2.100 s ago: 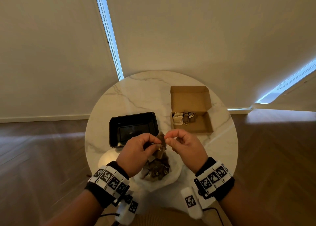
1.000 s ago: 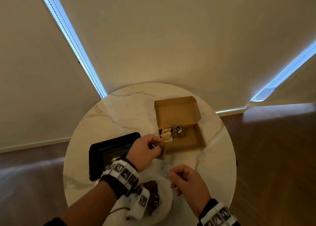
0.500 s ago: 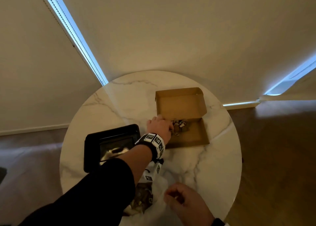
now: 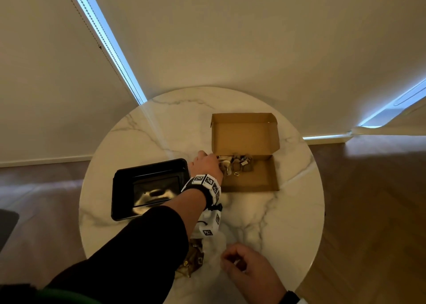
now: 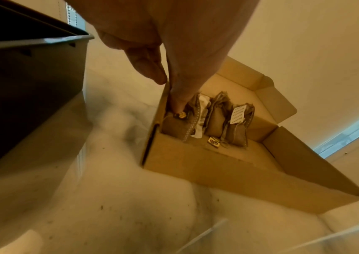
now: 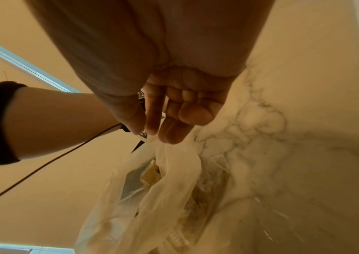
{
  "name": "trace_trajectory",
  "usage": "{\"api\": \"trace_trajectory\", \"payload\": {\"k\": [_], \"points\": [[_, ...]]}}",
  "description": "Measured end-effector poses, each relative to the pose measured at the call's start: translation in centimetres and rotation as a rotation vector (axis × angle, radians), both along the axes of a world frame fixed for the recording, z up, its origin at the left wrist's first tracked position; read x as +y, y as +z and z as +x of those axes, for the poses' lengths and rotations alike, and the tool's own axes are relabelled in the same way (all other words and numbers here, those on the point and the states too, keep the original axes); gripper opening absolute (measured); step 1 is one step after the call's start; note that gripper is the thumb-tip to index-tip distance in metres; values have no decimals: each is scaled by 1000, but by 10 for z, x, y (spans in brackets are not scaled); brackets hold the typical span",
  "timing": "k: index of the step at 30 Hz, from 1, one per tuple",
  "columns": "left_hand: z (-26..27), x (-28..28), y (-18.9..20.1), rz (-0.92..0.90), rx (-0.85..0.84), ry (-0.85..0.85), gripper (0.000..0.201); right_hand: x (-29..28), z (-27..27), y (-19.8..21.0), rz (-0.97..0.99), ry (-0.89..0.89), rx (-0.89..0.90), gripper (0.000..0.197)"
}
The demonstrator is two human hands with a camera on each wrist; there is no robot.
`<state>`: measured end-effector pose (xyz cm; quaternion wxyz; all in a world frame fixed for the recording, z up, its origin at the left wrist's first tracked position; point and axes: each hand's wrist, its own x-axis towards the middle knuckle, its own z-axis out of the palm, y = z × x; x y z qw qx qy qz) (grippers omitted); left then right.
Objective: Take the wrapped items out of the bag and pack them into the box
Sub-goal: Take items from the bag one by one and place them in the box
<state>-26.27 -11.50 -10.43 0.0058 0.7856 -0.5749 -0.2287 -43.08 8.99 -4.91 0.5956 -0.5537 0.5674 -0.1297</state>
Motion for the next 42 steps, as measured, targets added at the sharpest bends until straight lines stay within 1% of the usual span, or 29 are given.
{"api": "trace_trajectory", "payload": {"k": [2, 4, 6, 8, 10, 14, 17, 21, 23, 25, 27, 29, 32, 34, 37, 40, 42], "points": [[2, -1, 8, -25, 68, -1, 27, 0, 0, 1, -39, 15, 12, 13], [10, 1, 22, -49, 120, -30, 30, -2, 2, 6, -53, 38, 26, 6], [24, 7, 41, -81, 187, -54, 27, -4, 5, 12, -70, 74, 42, 6], [44, 21, 61, -132, 288, -54, 20, -7, 7, 17, -92, 91, 68, 7], [67, 46, 81, -175, 353, -72, 15, -8, 9, 22, -99, 89, 76, 5], [114, 122, 107, -217, 375, -120, 8, -12, 24, 28, -155, 133, 94, 5], [137, 184, 106, -179, 371, -124, 10, -17, 47, 26, -162, 209, 120, 7], [146, 241, 91, 80, 329, -154, 18, -20, 85, 11, -226, 368, 240, 15], [148, 256, 78, 148, 314, -110, 24, -22, 104, 3, -266, 452, 323, 20], [150, 262, 70, 144, 312, -39, 24, -23, 120, -6, -280, 532, 425, 21], [150, 264, 66, 126, 310, -4, 24, -24, 131, -14, -293, 609, 544, 21], [149, 264, 64, 143, 326, 6, 27, -25, 138, -22, -284, 639, 627, 22], [144, 264, 62, 174, 377, 16, 34, -26, 143, -30, -218, 660, 706, 28], [141, 265, 61, 153, 411, 17, 39, -25, 146, -33, -204, 676, 738, 31], [142, 266, 64, 63, 448, 28, 43, -23, 148, -33, -204, 700, 760, 33], [146, 267, 70, 12, 472, 37, 43, -19, 145, -30, -187, 696, 741, 32], [149, 267, 71, -1, 490, 52, 43, -15, 138, -25, -190, 650, 699, 32]]}}
